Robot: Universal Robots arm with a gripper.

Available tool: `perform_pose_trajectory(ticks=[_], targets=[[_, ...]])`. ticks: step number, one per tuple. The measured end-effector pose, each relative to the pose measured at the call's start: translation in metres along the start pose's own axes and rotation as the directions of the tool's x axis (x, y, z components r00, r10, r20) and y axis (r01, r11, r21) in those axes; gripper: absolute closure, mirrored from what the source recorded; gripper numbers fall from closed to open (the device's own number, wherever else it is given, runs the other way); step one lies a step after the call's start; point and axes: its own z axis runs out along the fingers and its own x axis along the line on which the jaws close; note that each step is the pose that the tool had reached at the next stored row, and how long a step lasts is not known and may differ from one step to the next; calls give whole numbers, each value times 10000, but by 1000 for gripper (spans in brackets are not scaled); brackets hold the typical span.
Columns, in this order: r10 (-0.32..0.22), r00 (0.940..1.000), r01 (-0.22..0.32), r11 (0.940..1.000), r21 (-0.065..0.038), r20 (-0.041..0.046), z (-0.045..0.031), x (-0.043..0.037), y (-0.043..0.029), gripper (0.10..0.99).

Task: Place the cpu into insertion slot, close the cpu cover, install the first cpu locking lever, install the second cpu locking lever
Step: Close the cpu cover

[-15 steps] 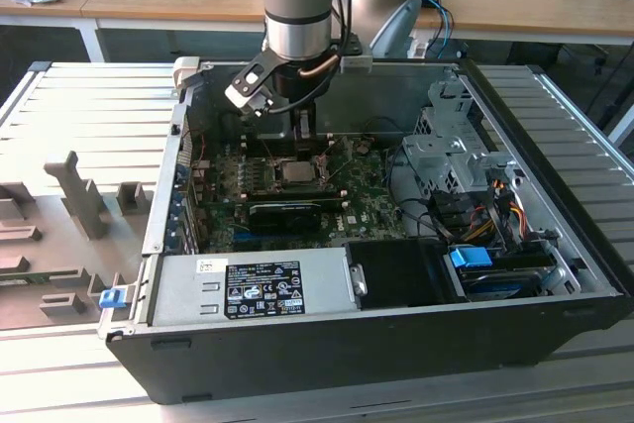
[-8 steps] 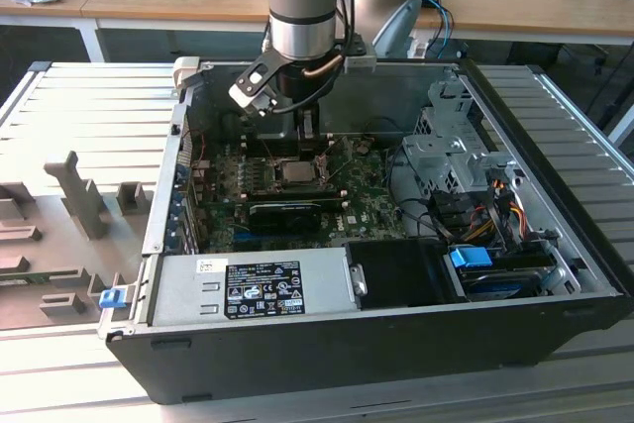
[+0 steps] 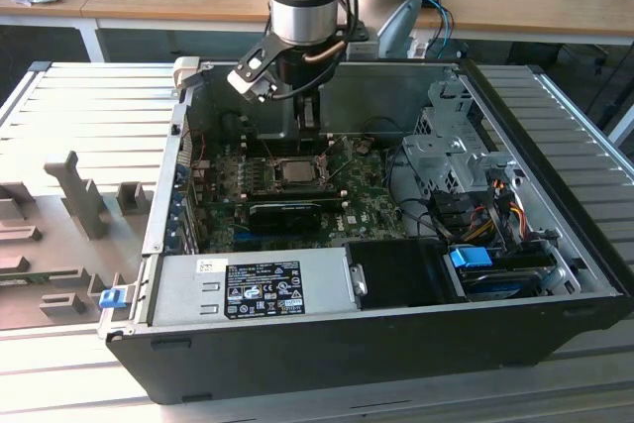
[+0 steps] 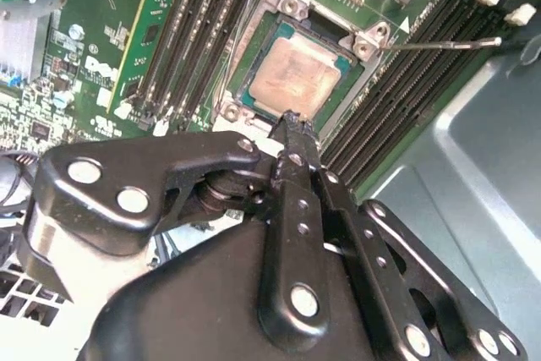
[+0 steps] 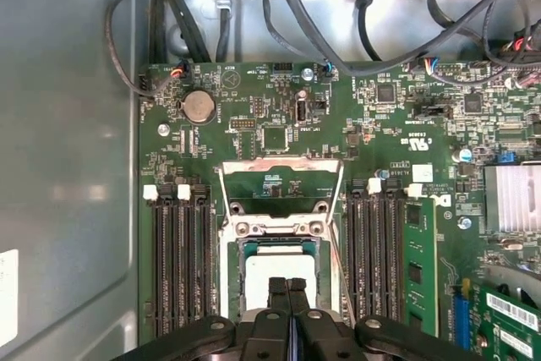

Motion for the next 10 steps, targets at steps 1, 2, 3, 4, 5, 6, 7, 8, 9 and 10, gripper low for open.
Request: perform_pose_trajectory(ticks=[1,2,3,4,5,6,7,8,9,10], targets=[[-1,10000,1,10000,0,-2,-3,0,1,980],[-2,10000,2,10000,-1,-3,-3,0,3,980],[-2,10000,2,10000,0,-1,-4,0,10,980],[0,10000,0,10000,1,0,-4,0,17,980],[0,10000,0,10000,0,0,-2,1,34,980],[0,10000,0,10000,1,0,-1,1,48,980],[0,10000,0,10000,0,-1,2,2,94,980],[1,10000,-1,10000,0,0,4,3,128,980],[0,10000,0,10000,0,-1,6,3,146,980],[-1,10000,1,10000,0,0,6,3,158,980]])
